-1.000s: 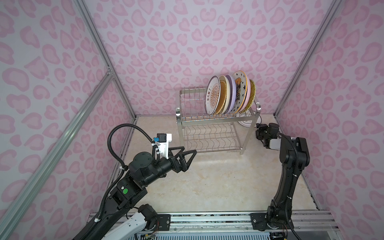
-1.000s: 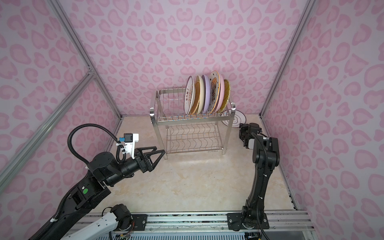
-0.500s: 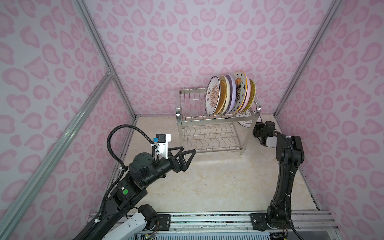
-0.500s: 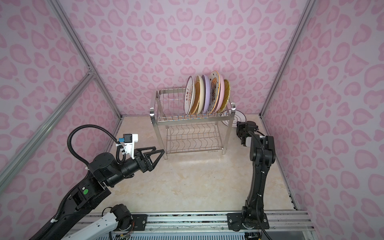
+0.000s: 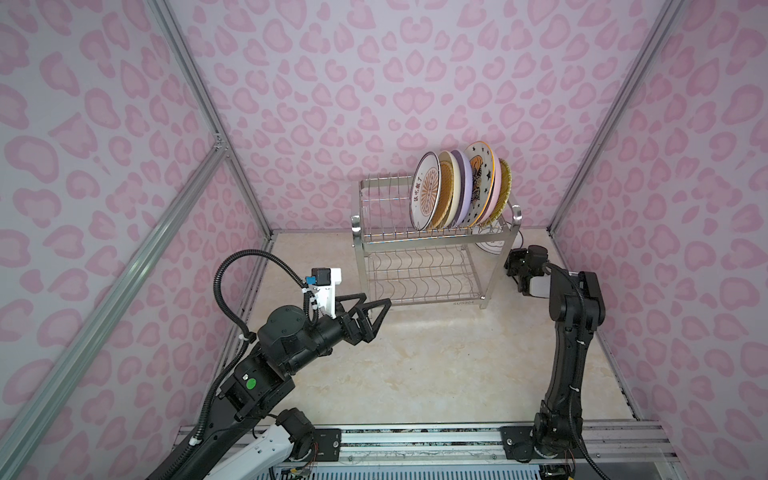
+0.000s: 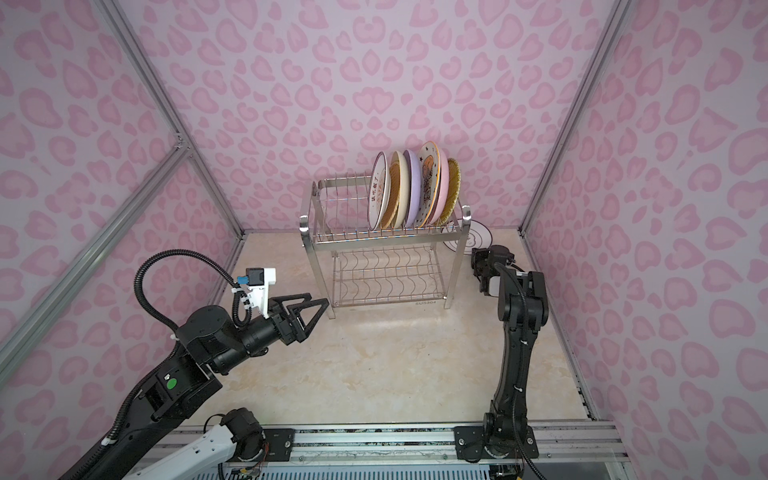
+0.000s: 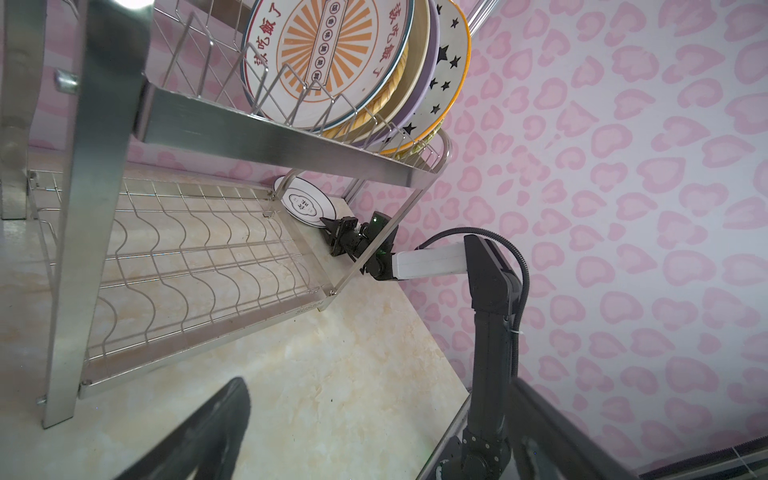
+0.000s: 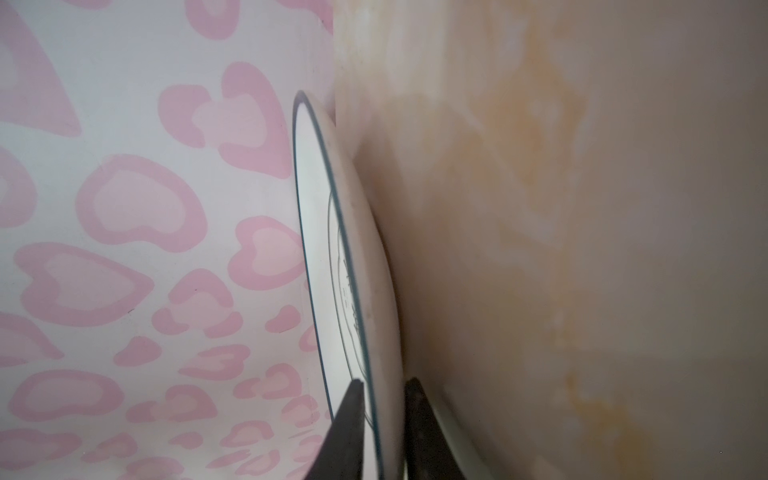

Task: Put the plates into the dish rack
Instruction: 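Grasp the rim of the small dark-rimmed plate with the right gripper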

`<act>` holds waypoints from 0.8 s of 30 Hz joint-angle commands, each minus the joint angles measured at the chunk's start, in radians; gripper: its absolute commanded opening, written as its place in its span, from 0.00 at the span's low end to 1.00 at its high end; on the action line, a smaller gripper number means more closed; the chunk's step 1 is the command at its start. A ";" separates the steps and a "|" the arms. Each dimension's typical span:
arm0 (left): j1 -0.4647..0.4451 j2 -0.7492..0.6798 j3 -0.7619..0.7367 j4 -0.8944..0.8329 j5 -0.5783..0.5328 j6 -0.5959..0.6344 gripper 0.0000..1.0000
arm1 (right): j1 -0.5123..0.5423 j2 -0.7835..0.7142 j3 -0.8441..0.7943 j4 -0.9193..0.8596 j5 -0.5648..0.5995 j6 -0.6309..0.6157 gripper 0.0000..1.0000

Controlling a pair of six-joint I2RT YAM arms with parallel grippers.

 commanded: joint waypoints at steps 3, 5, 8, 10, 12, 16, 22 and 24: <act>0.001 -0.010 -0.009 0.013 -0.019 0.015 0.97 | 0.005 0.024 -0.014 -0.030 0.017 0.009 0.12; 0.000 0.003 0.003 0.008 -0.015 0.019 0.97 | 0.006 0.030 -0.019 -0.012 0.017 0.021 0.08; 0.000 0.021 0.013 0.008 -0.004 0.017 0.97 | 0.008 0.038 -0.024 0.010 0.012 0.036 0.01; 0.001 0.028 0.010 0.012 -0.003 0.011 0.97 | 0.008 0.041 -0.029 0.026 0.012 0.041 0.00; 0.000 0.031 0.007 0.015 -0.001 0.005 0.97 | 0.006 0.041 -0.039 0.042 0.012 0.048 0.00; 0.000 0.036 0.007 0.014 -0.005 0.001 0.97 | 0.006 0.035 -0.063 0.081 0.012 0.060 0.00; 0.000 0.041 0.010 0.010 -0.008 0.000 0.98 | 0.006 -0.038 -0.176 0.155 0.055 0.048 0.00; 0.002 0.042 0.010 0.009 -0.009 -0.003 0.98 | 0.005 -0.064 -0.216 0.176 0.064 0.044 0.00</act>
